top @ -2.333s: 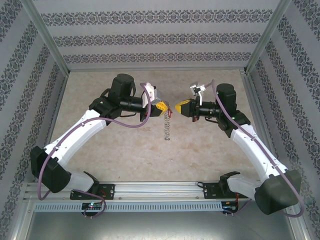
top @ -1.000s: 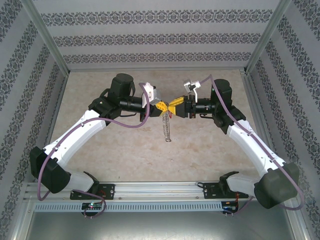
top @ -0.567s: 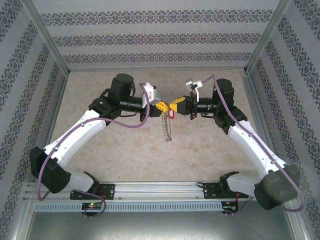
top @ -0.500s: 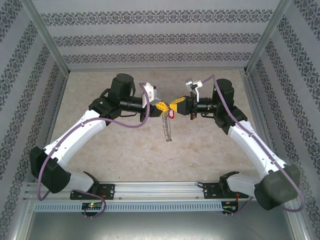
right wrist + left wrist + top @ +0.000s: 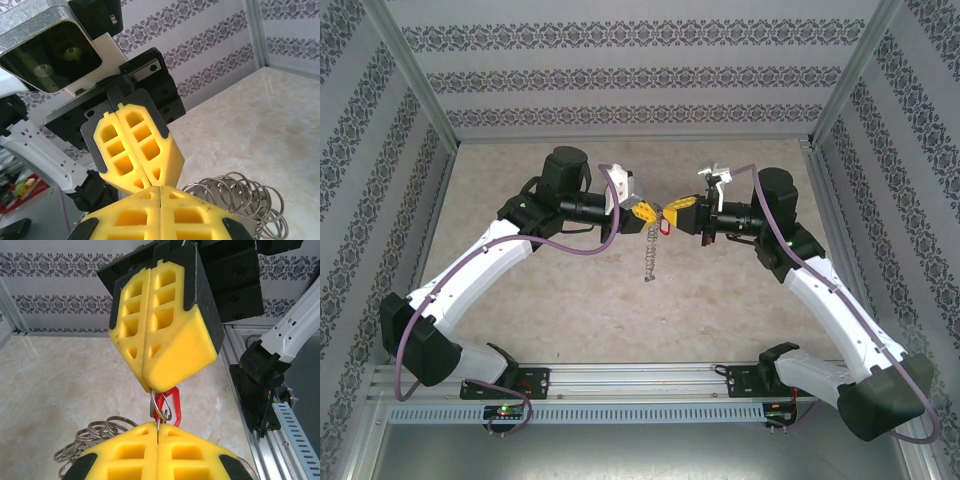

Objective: Put the keys on the keyring

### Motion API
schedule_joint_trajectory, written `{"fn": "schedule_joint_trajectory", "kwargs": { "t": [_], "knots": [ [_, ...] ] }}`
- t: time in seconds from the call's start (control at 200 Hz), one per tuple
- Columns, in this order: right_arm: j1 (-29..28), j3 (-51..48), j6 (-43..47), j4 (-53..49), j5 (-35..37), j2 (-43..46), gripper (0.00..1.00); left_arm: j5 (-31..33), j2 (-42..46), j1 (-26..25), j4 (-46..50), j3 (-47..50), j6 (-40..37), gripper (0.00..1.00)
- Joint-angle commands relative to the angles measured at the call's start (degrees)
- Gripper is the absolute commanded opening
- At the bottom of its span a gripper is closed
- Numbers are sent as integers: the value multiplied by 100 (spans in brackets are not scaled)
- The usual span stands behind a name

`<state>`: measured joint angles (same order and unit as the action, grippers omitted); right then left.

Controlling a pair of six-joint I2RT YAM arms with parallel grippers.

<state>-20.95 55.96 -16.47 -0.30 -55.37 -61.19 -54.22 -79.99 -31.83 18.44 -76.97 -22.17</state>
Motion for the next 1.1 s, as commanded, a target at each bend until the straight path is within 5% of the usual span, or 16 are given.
{"fn": "schedule_joint_trajectory", "kwargs": {
  "t": [0.0,1.094],
  "knots": [
    [-122,-77,257,-161,378,242,0,-46,0,-25,-193,-204,53,0],
    [-355,-165,581,-691,1826,337,0,7,-28,-27,-279,-203,99,0]
  ]
}}
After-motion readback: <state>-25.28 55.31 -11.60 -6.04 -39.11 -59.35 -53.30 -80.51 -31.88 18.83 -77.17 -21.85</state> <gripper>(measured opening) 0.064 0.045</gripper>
